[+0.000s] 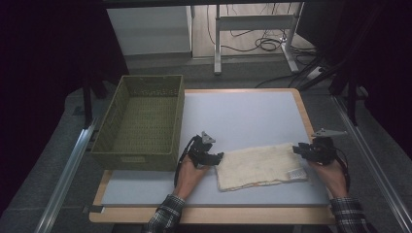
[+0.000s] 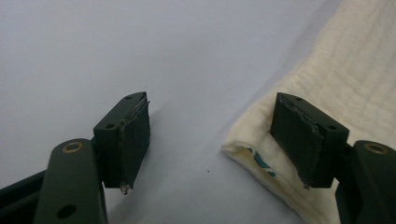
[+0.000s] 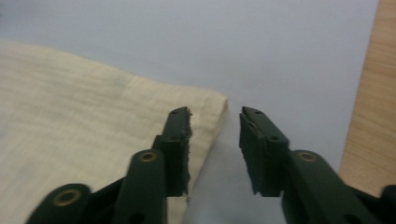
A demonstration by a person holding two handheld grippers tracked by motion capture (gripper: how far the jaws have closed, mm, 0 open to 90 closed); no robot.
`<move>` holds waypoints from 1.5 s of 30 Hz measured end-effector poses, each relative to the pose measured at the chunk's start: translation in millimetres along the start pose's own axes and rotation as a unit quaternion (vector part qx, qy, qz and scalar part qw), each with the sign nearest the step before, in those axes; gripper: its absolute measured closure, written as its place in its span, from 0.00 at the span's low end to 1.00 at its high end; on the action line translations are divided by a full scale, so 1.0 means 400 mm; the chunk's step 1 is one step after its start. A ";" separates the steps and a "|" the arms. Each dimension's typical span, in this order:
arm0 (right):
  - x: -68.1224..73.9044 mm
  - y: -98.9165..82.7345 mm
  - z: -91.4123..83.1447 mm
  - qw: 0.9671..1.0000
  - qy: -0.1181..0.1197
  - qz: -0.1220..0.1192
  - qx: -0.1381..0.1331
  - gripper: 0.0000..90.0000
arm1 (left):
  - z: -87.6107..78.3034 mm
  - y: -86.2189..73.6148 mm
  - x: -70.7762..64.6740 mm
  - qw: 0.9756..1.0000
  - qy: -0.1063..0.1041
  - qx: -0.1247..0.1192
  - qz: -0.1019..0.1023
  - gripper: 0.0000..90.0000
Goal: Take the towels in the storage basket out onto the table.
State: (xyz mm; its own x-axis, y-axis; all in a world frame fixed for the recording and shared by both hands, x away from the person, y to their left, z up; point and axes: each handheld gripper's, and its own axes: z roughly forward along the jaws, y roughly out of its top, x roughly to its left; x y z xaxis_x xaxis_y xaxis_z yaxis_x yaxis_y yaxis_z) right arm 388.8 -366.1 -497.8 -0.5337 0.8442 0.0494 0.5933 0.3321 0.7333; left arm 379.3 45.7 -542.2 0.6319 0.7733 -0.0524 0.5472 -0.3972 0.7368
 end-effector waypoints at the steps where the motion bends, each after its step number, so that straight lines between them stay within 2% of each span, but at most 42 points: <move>1: 0.003 -0.003 -0.006 1.000 0.005 0.000 -0.001 0.65 | 0.000 0.000 0.000 1.000 0.000 0.000 0.000 0.31; 8: 0.044 -0.014 -0.055 1.000 0.023 -0.014 -0.006 0.51 | 0.001 -0.002 0.002 1.000 -0.003 -0.002 -0.002 0.31; 15: 0.118 -0.019 -0.095 0.999 0.034 -0.040 -0.005 0.38 | 0.001 -0.003 0.002 1.000 -0.003 -0.002 -0.003 0.31; 20: 0.179 -0.021 -0.092 0.997 0.052 -0.062 -0.002 0.35 | 0.001 -0.003 0.002 1.000 -0.004 -0.002 -0.004 0.31; 23: 0.220 -0.023 -0.078 0.995 0.072 -0.072 0.000 0.35 | 0.001 -0.003 0.002 1.000 -0.004 -0.002 -0.004 0.31; 24: 0.247 -0.023 -0.068 0.993 0.084 -0.080 0.002 0.36 | 0.001 -0.003 0.002 1.000 -0.004 -0.002 -0.004 0.31; 25: 0.247 -0.023 -0.068 0.993 0.084 -0.080 0.002 0.36 | 0.001 -0.003 0.002 1.000 -0.004 -0.002 -0.004 0.31; 27: 0.284 -0.022 -0.052 0.991 0.096 -0.095 0.006 0.36 | 0.001 -0.003 0.002 1.000 -0.004 -0.003 -0.004 0.31; 29: 0.298 -0.021 -0.046 0.990 0.100 -0.098 0.008 0.36 | 0.001 -0.003 0.002 1.000 -0.004 -0.003 -0.005 0.31; 31: 0.324 -0.018 -0.032 0.988 0.109 -0.110 0.007 0.36 | 0.001 -0.003 0.002 1.000 -0.004 -0.003 -0.004 0.31; 32: 0.349 -0.015 -0.017 0.986 0.121 -0.117 0.009 0.38 | 0.001 -0.003 0.002 1.000 -0.004 -0.002 -0.004 0.31; 35: 0.375 -0.012 -0.002 0.983 0.132 -0.124 0.010 0.40 | 0.001 -0.003 0.003 1.000 -0.004 -0.003 -0.004 0.31; 45: 0.505 0.002 0.063 0.967 0.197 -0.157 0.027 0.51 | 0.001 -0.003 0.003 1.000 -0.005 -0.003 -0.004 0.31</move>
State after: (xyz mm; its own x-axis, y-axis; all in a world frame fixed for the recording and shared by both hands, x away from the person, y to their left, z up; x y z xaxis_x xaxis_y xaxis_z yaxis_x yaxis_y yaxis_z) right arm 296.5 -184.6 -504.3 -0.8747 0.4757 0.0924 0.3892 0.5761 0.7187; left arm 379.7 46.8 -543.4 0.6323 0.7720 -0.0650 0.5498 -0.3880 0.7397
